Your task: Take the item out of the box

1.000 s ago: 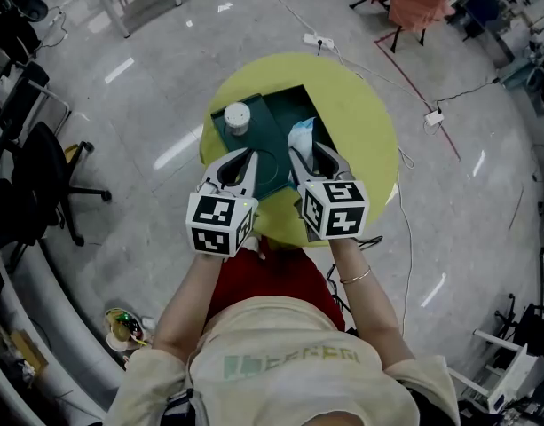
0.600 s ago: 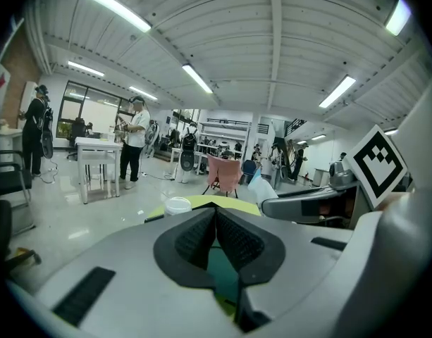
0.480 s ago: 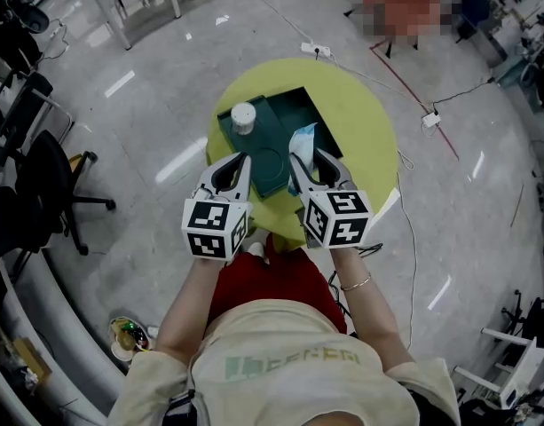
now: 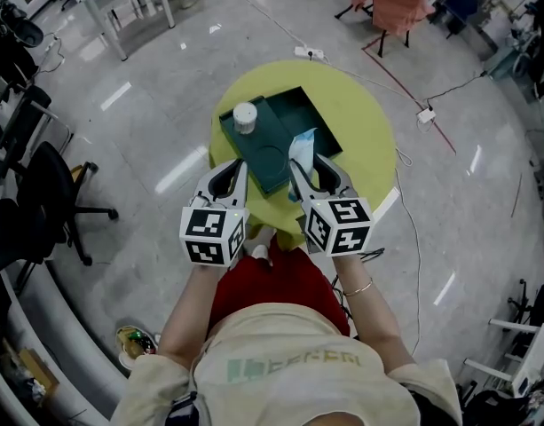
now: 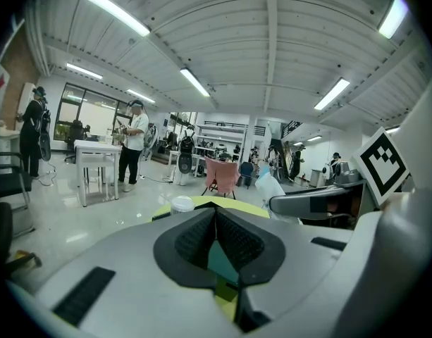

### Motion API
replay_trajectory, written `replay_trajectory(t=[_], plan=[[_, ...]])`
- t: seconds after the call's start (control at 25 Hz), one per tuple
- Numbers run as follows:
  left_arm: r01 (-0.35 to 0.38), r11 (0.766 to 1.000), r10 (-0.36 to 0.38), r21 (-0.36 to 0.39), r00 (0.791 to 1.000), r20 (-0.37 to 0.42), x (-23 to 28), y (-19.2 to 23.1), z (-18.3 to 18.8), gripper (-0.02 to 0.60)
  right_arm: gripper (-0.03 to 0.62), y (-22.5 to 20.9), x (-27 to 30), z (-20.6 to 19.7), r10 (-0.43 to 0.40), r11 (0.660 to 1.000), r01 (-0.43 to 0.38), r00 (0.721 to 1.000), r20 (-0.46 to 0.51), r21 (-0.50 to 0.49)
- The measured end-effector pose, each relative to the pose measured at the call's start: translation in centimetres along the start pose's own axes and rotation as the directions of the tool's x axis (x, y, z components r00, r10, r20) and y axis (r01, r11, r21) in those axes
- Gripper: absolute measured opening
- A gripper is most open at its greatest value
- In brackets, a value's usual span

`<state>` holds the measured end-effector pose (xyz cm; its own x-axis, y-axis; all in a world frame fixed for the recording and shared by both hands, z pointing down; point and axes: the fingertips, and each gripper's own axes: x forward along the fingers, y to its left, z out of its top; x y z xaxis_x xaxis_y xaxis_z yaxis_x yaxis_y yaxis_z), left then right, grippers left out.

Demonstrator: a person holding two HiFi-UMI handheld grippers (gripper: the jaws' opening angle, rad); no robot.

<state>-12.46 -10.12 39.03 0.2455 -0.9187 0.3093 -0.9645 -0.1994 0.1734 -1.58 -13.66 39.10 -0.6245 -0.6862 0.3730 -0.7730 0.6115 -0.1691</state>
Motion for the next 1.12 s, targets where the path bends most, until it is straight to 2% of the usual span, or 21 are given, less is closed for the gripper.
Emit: replay_trajectory(t=[0.36, 0.8, 1.12], plan=[[-0.014, 1.000, 0.014, -0.011, 1.000, 0.008, -0.7, 0.9, -0.1, 0.025, 0.199, 0.9, -1.4, 0.1, 0.002, 1.000, -0.002, 0.999, 0.035, -0.012], [-0.015, 1.000, 0.014, 0.003, 1.000, 0.017, -0.5, -0.2, 0.3, 0.025, 0.199, 1.0, -3.2, 0.2, 0.054, 0.998, -0.055, 0.996, 0.077, 0.020], [-0.035, 0.999, 0.035, -0.011, 0.999, 0.022, -1.5, -2.5, -0.5, 0.025, 0.199, 0.6, -5.8, -0.3, 0.084, 0.996, -0.081, 0.991, 0.102, -0.035]])
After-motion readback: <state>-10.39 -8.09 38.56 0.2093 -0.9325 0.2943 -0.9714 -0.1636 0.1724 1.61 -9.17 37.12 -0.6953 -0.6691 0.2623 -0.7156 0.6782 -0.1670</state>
